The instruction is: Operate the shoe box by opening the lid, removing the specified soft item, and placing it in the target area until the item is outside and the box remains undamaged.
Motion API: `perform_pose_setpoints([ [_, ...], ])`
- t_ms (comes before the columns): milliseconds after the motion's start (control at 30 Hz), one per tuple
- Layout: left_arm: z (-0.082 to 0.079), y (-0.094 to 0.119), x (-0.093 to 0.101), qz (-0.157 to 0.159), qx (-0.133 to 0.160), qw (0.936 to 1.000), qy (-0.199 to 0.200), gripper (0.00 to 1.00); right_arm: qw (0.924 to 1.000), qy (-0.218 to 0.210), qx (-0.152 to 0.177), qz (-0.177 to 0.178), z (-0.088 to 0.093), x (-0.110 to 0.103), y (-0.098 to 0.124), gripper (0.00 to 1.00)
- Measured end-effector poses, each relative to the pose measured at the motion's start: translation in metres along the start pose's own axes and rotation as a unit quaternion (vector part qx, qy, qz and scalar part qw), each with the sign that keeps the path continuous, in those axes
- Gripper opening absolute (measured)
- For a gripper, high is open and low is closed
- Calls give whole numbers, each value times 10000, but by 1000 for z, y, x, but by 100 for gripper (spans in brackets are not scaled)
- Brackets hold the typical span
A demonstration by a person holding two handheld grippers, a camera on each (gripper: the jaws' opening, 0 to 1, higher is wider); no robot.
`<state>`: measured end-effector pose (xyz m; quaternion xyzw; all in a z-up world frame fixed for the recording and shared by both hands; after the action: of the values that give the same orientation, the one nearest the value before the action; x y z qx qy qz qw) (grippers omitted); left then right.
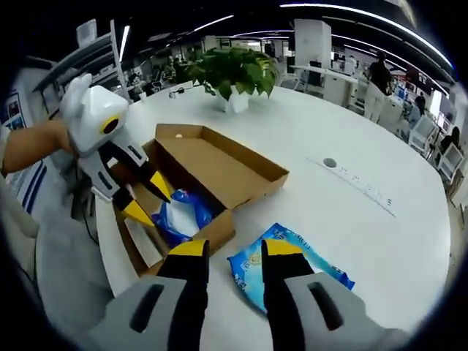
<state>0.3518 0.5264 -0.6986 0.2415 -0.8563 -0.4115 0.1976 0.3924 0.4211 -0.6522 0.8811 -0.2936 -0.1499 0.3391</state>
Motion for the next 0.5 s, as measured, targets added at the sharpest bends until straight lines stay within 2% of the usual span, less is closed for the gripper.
perform_pose_setpoints([
  [233, 1, -8, 6, 314, 14, 9982, -501, 24, 9989, 389, -129, -235, -4, -19, -14, 22],
  [367, 1, -12, 9, 439, -30, 9973, -594, 21, 9971, 641, -209, -366, -5, -29, -23, 20],
  [500, 9, -17, 6, 456, -178, 9968, -634, 18, 9949, 851, -267, -467, -6, -37, -33, 20],
])
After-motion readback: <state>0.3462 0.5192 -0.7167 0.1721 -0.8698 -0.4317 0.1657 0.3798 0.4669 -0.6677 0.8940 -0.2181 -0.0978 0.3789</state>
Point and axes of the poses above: the point that each gripper's makers call its tool centre point, and the gripper's own axes: y roughly backward along the fingers, x roughly to its right, z roughly out of its underside, the point moved 1 cm from there along y, roughly backward along the fingers, and after that the axes turned 1 degree about z, right-handed, at the moved point
